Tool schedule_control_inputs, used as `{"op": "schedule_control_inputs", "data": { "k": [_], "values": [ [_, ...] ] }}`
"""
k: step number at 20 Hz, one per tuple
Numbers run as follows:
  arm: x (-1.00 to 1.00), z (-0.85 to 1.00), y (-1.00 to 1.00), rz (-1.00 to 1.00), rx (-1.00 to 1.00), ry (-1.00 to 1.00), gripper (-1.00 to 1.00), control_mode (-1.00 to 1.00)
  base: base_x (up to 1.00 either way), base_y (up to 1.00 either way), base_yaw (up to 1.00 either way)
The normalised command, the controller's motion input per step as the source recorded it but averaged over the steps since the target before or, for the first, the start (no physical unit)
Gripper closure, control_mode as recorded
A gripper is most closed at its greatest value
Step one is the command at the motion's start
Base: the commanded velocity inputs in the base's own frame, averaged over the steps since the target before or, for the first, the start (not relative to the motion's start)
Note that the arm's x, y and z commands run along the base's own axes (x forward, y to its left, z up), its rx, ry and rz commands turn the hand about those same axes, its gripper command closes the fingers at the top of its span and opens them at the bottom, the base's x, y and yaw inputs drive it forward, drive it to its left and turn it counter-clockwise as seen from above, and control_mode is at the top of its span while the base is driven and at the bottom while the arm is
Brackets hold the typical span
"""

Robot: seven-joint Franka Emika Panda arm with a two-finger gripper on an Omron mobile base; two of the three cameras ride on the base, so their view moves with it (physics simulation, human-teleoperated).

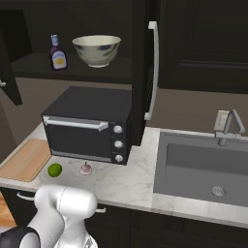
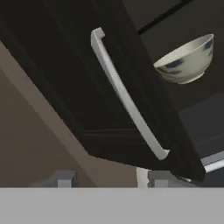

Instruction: Open the cabinet. Place the bowl and condiment on the counter. Then place the lime and garlic on the cutting board.

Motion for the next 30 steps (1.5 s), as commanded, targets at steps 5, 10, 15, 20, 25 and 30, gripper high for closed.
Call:
{"op": "schedule_control_inputs", "data": {
  "k": [5, 10, 15, 20, 25, 30],
  "values": [
    [0.02, 0.18, -1.00, 0.00, 0.72, 0.02, -1.00, -1.00, 0.00, 0.00, 0.00],
    [0.76, 0.00, -1.00, 0.00, 0.63, 0.05, -1.00, -1.00, 0.00, 0.00, 0.00],
    [1.00, -0.04, -0.74, 0.10, 0.46, 0.07, -1.00, -1.00, 0.00, 0.00, 0.00],
    [1.00, -0.29, -0.03, 0.30, 0.25, 0.03, -1.00, -1.00, 0.00, 0.00, 0.00],
    [0.88, -0.05, 0.64, 0.41, 0.01, 0.25, -1.00, -1.00, 0.00, 0.00, 0.00],
    [0.73, -0.24, 0.93, 0.39, -0.08, 0.16, -1.00, -1.00, 0.00, 0.00, 0.00]
  ]
}}
